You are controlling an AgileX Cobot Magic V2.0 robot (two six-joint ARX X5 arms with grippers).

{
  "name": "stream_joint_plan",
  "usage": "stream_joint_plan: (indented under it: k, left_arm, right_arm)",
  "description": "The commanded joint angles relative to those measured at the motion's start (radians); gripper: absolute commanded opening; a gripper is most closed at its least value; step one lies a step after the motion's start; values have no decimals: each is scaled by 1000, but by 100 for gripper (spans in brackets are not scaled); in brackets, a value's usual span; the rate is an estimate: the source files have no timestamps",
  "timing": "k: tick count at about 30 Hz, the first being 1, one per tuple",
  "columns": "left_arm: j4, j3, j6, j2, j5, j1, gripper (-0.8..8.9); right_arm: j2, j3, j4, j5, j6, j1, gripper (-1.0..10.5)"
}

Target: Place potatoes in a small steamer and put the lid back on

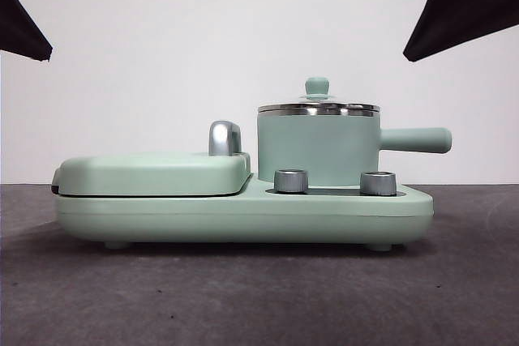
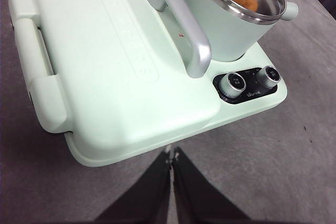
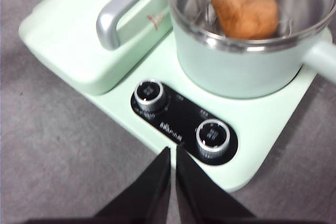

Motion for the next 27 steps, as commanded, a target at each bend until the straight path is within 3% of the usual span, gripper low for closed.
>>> stream_joint_plan:
  k: [1,3,5,7,12,16,21,27]
  left_arm:
    - [11,6,14,3,4,-3,6]
    - [2,6,35,-22,3,-6,6]
    - [16,1,172,-49,-14,-3,6]
    - [76,-42,219,-93,-43,10,6]
    - [322,-301,177,-309,-222,89,6]
    - [359,-506,127,-539,-321,138,6]
    - [347,-655,77,-745,-325,171,6]
    - [298,-654,78,-757,-360,174,6]
  right_arm:
    - [3,6,18,-4,11,6,10]
    - [3,6,18,-4,11,6,10]
    - [3,6,18,-4,11,6,10]
    - [3,6,18,-3,11,6,10]
    - [3,6,18,-4,11,6,10]
    - [3,6,18,-4,11,6,10]
    - [3,6,19,-4,11,6,10]
    - [3,6,33,-3,11,5,10]
